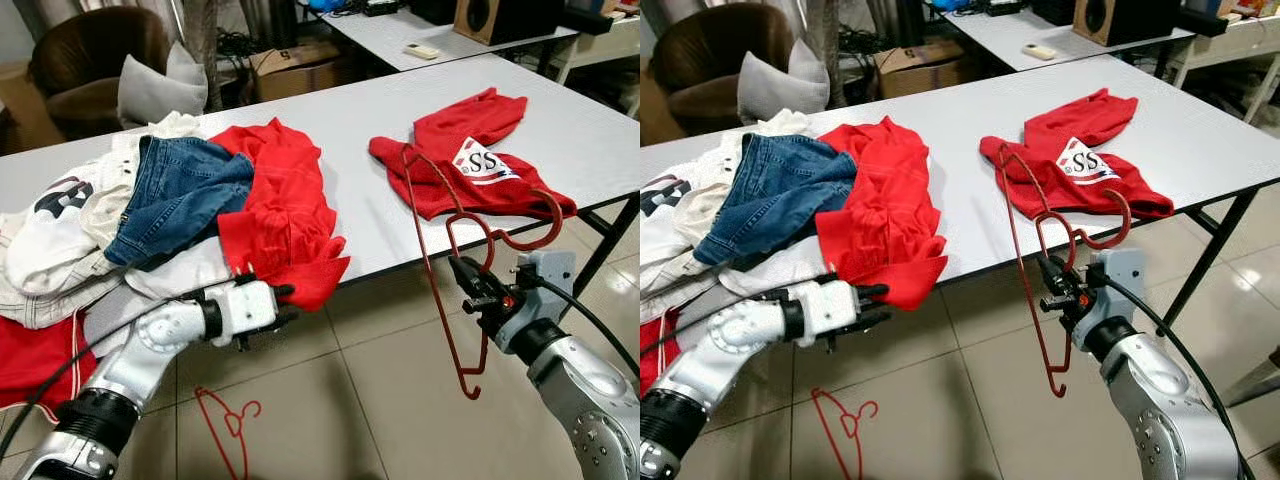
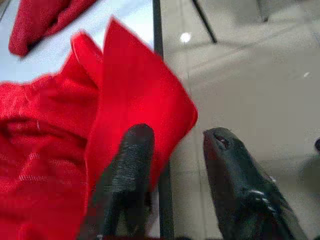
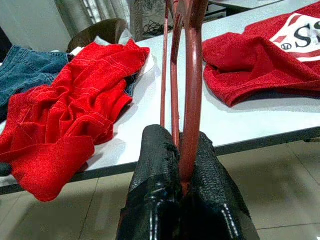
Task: Hang hanger
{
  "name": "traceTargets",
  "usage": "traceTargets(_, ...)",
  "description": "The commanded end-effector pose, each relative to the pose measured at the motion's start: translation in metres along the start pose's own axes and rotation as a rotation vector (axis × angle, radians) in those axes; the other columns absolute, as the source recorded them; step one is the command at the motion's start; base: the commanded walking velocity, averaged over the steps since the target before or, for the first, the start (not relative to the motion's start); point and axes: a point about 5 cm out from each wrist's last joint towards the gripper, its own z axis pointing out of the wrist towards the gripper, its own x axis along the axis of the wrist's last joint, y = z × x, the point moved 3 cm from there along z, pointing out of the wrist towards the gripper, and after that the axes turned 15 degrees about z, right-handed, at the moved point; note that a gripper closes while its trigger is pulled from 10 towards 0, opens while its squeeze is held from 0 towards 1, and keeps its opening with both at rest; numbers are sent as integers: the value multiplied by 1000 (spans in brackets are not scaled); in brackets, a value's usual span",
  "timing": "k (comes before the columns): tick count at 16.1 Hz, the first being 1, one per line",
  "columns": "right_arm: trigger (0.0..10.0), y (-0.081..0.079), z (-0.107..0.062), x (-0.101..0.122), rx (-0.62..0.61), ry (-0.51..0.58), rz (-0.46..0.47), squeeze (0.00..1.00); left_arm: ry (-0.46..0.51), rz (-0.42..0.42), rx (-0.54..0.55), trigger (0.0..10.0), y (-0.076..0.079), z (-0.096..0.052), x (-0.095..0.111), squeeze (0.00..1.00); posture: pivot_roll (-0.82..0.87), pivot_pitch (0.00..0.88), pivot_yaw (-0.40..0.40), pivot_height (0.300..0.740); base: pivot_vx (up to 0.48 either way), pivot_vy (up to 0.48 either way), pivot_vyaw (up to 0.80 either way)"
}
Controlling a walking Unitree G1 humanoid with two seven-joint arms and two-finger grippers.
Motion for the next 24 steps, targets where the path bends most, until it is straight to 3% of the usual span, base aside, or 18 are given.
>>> traceTargets(1,10000,-4,1,4,21,7,-19,0,-74,27,5,10000,-1,-2,-10,1000,-178,0,105,740,0,0,0)
traceTargets(3,10000,-4,1,4,18,7,-22,0,-121,67,-3,10000,4,2,-15,1000,-182,0,106,740,0,0,0)
traceTargets(4,10000,-4,0,5,17,8,-23,0,-135,75,-1,10000,4,3,-17,835,-185,0,107,740,0,0,0)
traceTargets(5,10000,-3,0,5,15,9,-25,0,-184,97,19,10000,3,5,-23,0,-188,0,107,740,0,0,0)
traceTargets(7,10000,-3,0,6,14,10,-26,0,-204,89,59,10000,-1,6,-25,0,-189,0,106,740,0,0,0)
traceTargets(8,10000,-3,1,6,14,9,-30,0,-212,75,95,4353,-5,7,-26,0,-188,0,102,740,0,0,0)
traceTargets(10,10000,-3,2,7,18,7,-37,0,-224,61,156,824,-12,8,-28,0,-188,0,102,740,0,0,0)
traceTargets(11,10000,-4,3,7,20,8,-37,0,-225,60,185,0,-17,7,-28,0,-186,0,97,740,0,0,0)
traceTargets(22,10000,-4,5,6,28,3,-50,0,-133,66,126,0,-15,11,-16,0,-181,0,95,740,0,0,0)
traceTargets(24,10000,-4,5,5,30,2,-54,0,-112,-14,79,0,-20,8,-13,0,-177,0,94,740,0,0,0)
